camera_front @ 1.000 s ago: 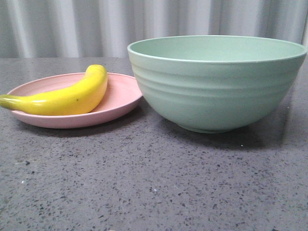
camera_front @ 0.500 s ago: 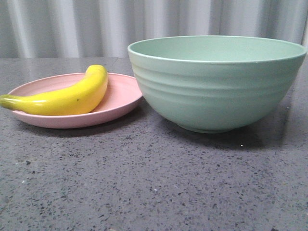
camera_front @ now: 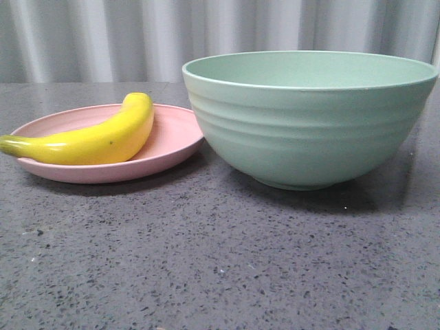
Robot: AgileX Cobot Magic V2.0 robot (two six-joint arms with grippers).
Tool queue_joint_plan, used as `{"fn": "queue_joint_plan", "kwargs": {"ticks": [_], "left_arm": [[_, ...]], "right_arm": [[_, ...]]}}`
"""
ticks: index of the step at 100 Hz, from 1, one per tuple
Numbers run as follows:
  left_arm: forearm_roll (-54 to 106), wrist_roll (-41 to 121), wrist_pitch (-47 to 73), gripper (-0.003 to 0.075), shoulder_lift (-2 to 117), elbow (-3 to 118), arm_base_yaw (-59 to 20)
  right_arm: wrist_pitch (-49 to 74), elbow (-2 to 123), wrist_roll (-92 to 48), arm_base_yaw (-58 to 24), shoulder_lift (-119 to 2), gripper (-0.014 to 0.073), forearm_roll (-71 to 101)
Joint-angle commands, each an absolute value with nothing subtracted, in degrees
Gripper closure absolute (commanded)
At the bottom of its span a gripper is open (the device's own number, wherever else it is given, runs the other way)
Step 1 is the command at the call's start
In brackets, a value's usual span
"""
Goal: Transfer banana from pink plate to green bowl
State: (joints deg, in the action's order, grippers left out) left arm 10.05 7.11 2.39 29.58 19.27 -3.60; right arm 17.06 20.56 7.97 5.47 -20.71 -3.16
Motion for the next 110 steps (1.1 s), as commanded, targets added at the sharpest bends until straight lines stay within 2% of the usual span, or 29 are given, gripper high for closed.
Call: {"fn": "queue_joint_plan", "kwargs": {"ticks": [1,18,50,70,110], "left_arm": [[10.7,6.6,0.0,0.0262,31.5,23.2,-4.1],[10.7,7.0,7.7,0.0277,37.0,30.3,-9.1],[10.7,7.3,22.2,0.0281,52.8,43.3,-23.0],[10.7,7.3,27.1,0.0281,62.8,49.1,-30.0],[10.7,7.3,27.8,0.0281,80.9,57.0,-32.3]], "right_arm": [[13.5,22.8,7.7,5.5,-21.6,0.0657,-3.2],[13.4,21.8,7.7,5.5,-21.6,0.0657,-3.2],[11.1,20.4,7.7,5.5,-21.6,0.0657,-2.9],[11.1,20.4,7.7,5.5,-21.6,0.0657,-2.9],[11.1,20.4,7.7,5.5,-21.6,0.0657,-2.3]]}}
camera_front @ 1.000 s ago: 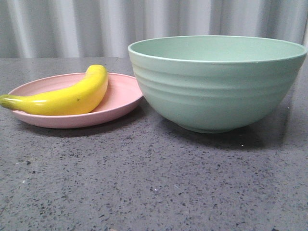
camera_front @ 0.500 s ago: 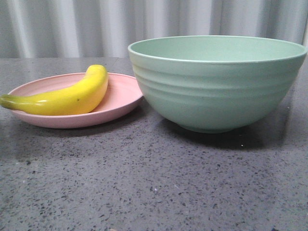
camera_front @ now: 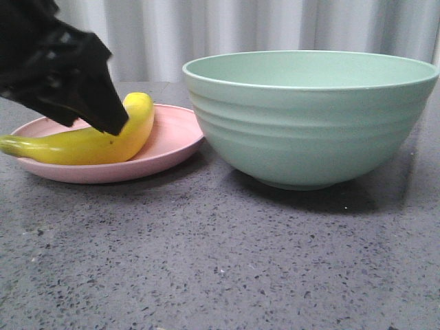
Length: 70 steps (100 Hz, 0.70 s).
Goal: Transfer banana from pink plate to green bowl
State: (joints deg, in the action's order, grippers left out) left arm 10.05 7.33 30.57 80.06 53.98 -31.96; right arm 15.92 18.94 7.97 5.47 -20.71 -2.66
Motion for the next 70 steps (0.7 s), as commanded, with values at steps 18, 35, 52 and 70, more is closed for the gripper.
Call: {"fn": "queue_joint_plan", "kwargs": {"ticks": [18,35,52,70], "left_arm": [[10.8,7.3,28.0,0.0281,84.0,59.0,-32.3],[10.8,7.3,28.5,0.0284,84.4,59.0,-32.3],[10.8,7.3,29.0,0.0381,84.4,59.0,-32.3],[10.8,7.3,29.0,0.0498,84.4,59.0,-32.3]], "right_arm": [[11.1,20.4,7.7,5.5,-21.6,0.0657,-2.1],[10.2,20.4,7.7,5.5,-21.6,0.0657,-2.1],[9.8,20.4,7.7,5.5,-21.6,0.0657,-1.7],[10.4,20.4,7.7,5.5,-21.6,0.0657,-1.7]]}}
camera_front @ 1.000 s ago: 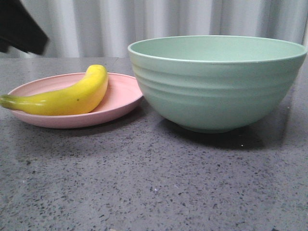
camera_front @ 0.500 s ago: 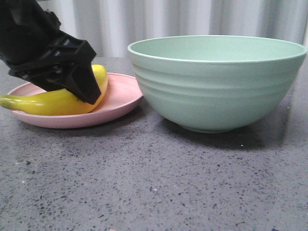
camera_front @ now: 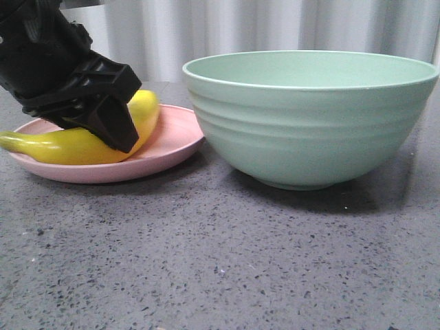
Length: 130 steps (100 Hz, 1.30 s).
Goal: Transfer banana from pink plate to green bowl
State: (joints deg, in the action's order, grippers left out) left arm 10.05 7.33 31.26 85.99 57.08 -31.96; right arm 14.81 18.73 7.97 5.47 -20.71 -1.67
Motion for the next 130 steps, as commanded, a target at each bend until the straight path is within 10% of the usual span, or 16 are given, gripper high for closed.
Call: {"fn": "queue_joint_plan", "kwargs": {"ticks": [1,69,101,130], "left_arm": [[10.8,7.3,29.0,0.0502,84.4,59.0,-32.3],[11.6,7.3,34.8,0.0545,78.1,69.0,-36.2],[13.6,7.3,36.8,0.0545,77.4,71.4,-45.8],[16.9,7.3,36.8,0.0545,77.5,71.4,-52.6]], "right_arm": [[10.5,20.4,7.7,5.5,-21.6,0.0657,-1.7],[32.9,37.7,6.4,-10.5,-36.8,0.0644,-5.9],[36.3,53.0,6.9,-16.9,-47.8,0.017,8.9],[36.0,60.7,6.9,-20.1,-58.7,0.0146,22.4]]}}
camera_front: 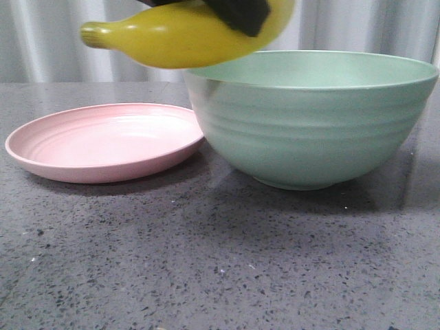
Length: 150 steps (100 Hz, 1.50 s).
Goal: Transfer banana from pink plate to green bowl
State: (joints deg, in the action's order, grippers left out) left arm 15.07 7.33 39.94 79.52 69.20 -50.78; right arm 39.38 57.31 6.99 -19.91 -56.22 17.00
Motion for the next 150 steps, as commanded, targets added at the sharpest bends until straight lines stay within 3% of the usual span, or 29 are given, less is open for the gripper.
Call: {"fn": "queue_joint_plan", "kwargs": {"ticks": [1,31,67,74,92,106,150], "left_arm": [[16.9,7.3,36.8,0.0545,77.5,71.4,-52.8],[17.6,7.3,36.8,0.0545,77.5,71.4,-54.5],[18.7,7.5,38.9,0.0539,77.5,71.4,-54.5],[18.7,8.1,38.9,0.0522,77.5,71.4,-54.5],[19.2,8.2,38.9,0.0414,77.5,71.4,-54.5],[19.2,8.2,38.9,0.0404,77.5,71.4,-54.5],[18.9,8.3,41.5,0.0403,77.4,76.5,-54.5]], "right_arm": [[36.0,60.8,6.9,-20.1,-59.2,0.0146,23.1],[35.1,62.1,6.9,-20.1,-69.0,0.0148,34.0],[34.4,62.1,6.9,-20.1,-70.4,0.0157,35.3],[34.4,62.1,6.9,-20.1,-70.4,0.0202,35.3],[34.6,62.1,6.9,-20.1,-70.4,0.0473,35.6],[34.6,62.1,6.9,-20.1,-70.4,0.0618,36.2],[30.8,65.8,6.6,-16.4,-70.3,0.0645,33.1]]}}
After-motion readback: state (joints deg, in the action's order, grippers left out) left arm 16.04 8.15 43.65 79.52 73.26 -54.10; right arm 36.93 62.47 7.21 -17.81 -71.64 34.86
